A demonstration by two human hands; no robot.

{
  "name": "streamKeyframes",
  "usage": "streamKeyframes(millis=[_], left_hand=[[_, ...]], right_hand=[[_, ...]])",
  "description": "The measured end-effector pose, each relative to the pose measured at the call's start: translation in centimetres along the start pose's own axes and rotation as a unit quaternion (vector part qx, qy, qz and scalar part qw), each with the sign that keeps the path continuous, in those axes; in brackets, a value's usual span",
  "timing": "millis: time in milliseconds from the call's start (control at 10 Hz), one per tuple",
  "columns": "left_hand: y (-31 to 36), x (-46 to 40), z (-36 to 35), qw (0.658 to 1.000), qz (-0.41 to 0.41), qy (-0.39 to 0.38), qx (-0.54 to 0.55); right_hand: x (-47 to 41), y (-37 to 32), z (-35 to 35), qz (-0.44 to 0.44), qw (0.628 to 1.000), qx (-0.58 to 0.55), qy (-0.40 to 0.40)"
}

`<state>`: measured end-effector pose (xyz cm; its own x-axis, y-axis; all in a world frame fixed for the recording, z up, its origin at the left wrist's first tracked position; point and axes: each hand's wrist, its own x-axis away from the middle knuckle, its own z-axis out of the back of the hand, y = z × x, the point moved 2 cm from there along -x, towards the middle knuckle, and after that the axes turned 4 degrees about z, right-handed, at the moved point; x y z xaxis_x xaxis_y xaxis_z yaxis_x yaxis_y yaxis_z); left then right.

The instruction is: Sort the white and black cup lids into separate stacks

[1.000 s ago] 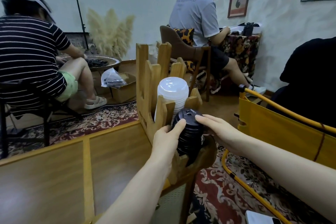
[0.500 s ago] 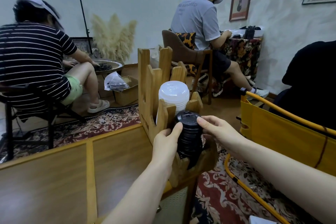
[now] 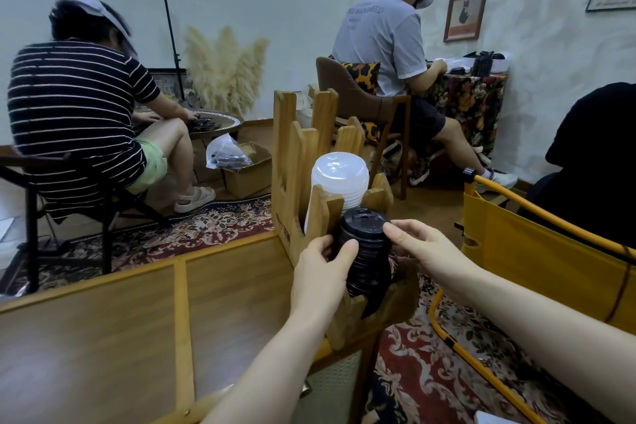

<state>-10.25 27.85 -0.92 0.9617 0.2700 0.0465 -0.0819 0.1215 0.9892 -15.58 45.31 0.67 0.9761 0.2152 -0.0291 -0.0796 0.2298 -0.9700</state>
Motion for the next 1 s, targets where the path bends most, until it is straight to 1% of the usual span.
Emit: streamKeyframes(millis=[200, 600, 800, 900, 1000], left_hand=[[0.2, 0.0, 0.6, 0.999, -0.018, -0.002, -0.038], [0.1, 0.1, 1.3, 0.997, -0.027, -0.034, -0.061], [-0.2, 0.5, 1.8, 0.991, -0.058, -0.042, -0.112], [-0.1, 0.9, 2.4, 0.990, -0.057, -0.049, -0.123], [0.2, 1.2, 3.3, 0.982, -0.078, -0.033, -0.168]], right_hand=[[0.2, -0.2, 0.1, -0.008, 1.000, 0.005, 0.002], [1.3, -0.4, 0.3, -0.018, 0.999, 0.025, 0.022], [1.5, -0.2, -0.1, -0.021, 0.999, 0.034, 0.018], [1.9, -0.6, 0.1, -0.006, 0.998, 0.063, 0.026], [2.8, -1.5, 0.3, 0.038, 0.992, 0.110, 0.057]])
